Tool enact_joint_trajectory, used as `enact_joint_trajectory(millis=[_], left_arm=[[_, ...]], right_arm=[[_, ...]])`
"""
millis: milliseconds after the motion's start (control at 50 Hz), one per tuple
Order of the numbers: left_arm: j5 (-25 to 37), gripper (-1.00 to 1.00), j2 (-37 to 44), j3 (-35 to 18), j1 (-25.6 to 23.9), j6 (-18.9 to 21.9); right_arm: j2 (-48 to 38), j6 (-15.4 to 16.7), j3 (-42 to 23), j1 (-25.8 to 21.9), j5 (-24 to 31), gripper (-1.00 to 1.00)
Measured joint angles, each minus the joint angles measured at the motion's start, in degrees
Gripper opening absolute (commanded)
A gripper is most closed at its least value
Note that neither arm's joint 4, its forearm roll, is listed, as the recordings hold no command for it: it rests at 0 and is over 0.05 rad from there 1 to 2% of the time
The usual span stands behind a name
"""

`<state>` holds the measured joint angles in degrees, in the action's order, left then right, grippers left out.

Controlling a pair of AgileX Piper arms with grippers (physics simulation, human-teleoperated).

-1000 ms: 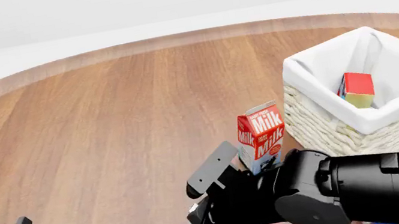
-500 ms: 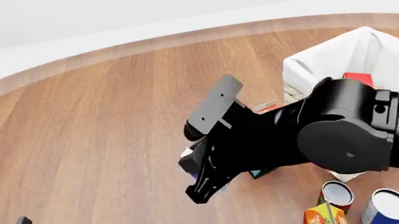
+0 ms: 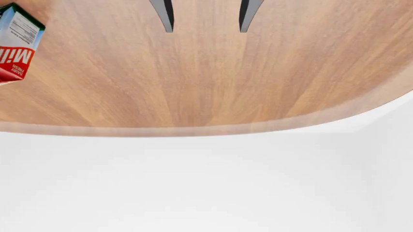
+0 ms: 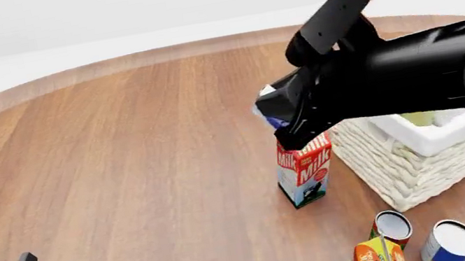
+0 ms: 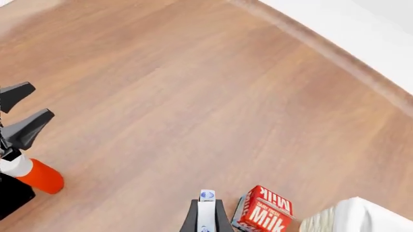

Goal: Pick up the cream cheese box and the butter, and put them in the basket.

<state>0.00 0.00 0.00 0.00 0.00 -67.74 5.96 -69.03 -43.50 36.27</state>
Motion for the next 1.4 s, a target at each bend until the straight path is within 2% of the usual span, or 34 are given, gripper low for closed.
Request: enact_joint_trajectory(millis=[240,420,620,840,1080,1400], left_arm=[[0.00,1.00,0.00,0.00,0.00,0.00],[0.00,1.00,0.00,0.00,0.00,0.00],[0.00,1.00,0.00,0.00,0.00,0.00],[0.00,1.00,0.00,0.00,0.00,0.00],[0.00,1.00,0.00,0.00,0.00,0.00],[0.00,1.00,0.00,0.00,0.00,0.00]], right_arm=[[4.13,2.06,-3.20,5.98,3.12,-1.00],[6.49,2.57,-5.55,12.40,4.78,-1.00],[7.65,1.00,-6.85,19.53,4.99,-1.00],[8.15,-1.39,-6.84,25.05,4.34,-1.00],[7.78,-3.42,-5.08,29.67,2.50,-1.00],[7.25,-5.50,0.36,33.96,-1.88,-1.00]])
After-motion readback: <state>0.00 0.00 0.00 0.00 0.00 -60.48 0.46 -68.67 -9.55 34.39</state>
